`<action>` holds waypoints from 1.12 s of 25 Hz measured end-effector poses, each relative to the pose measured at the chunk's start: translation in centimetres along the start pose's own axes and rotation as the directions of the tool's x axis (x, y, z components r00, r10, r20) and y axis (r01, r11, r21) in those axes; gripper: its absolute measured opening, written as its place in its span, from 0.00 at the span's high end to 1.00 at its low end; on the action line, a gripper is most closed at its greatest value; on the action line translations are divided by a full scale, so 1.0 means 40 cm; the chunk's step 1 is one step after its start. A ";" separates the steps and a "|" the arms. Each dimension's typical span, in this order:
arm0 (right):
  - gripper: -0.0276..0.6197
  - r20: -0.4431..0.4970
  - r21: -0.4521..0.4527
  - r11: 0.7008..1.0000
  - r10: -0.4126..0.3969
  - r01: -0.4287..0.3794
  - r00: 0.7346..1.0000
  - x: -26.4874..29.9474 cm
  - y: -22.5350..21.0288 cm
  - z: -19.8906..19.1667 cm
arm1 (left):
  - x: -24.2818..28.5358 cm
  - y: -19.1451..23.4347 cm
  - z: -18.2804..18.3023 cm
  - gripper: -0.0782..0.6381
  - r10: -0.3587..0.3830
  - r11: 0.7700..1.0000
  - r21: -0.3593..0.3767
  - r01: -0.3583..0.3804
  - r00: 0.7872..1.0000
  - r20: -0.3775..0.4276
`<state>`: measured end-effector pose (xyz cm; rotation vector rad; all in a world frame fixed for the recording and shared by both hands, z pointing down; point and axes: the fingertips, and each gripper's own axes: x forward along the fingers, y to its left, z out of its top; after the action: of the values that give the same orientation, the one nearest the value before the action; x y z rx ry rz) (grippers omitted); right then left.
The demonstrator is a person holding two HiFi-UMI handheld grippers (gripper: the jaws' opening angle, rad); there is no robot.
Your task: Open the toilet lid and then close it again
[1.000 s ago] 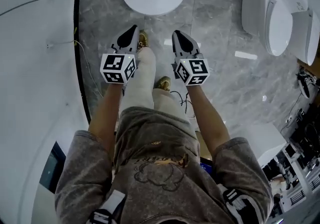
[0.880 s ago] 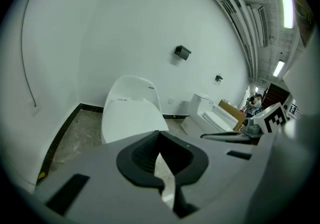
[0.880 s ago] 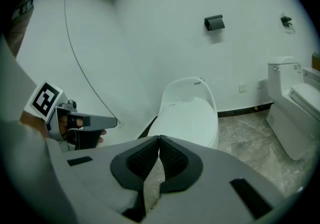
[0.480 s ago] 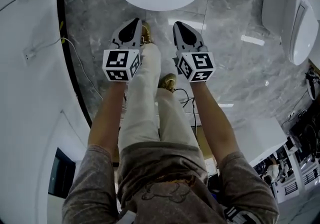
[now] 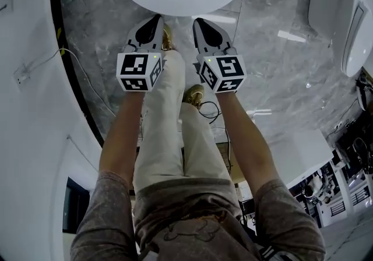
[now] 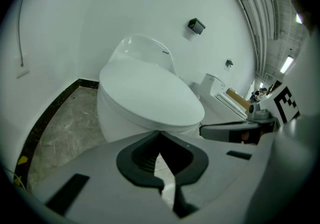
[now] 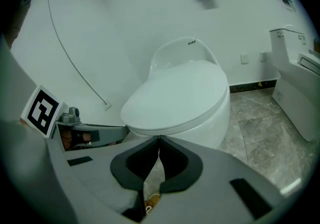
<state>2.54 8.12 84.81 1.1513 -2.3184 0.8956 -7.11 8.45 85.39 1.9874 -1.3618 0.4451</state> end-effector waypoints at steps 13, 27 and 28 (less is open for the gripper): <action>0.92 0.015 -0.013 1.000 0.001 0.000 1.000 -0.002 0.016 0.052 | 0.005 -0.016 0.019 0.88 -0.019 0.999 0.028 0.020 0.999 -0.028; 0.92 0.071 -0.025 0.999 0.049 -0.047 0.996 -0.096 0.073 0.186 | -0.090 -0.075 0.150 0.88 -0.021 1.000 0.016 0.021 0.999 0.029; 0.92 0.075 -0.025 0.998 0.053 -0.051 0.996 -0.111 0.079 0.207 | -0.103 -0.085 0.172 0.88 -0.025 1.000 0.016 0.024 0.999 0.032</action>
<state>2.00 6.27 75.08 1.1387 -2.4231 0.8553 -6.28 7.23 76.82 2.0294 -1.3560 0.4154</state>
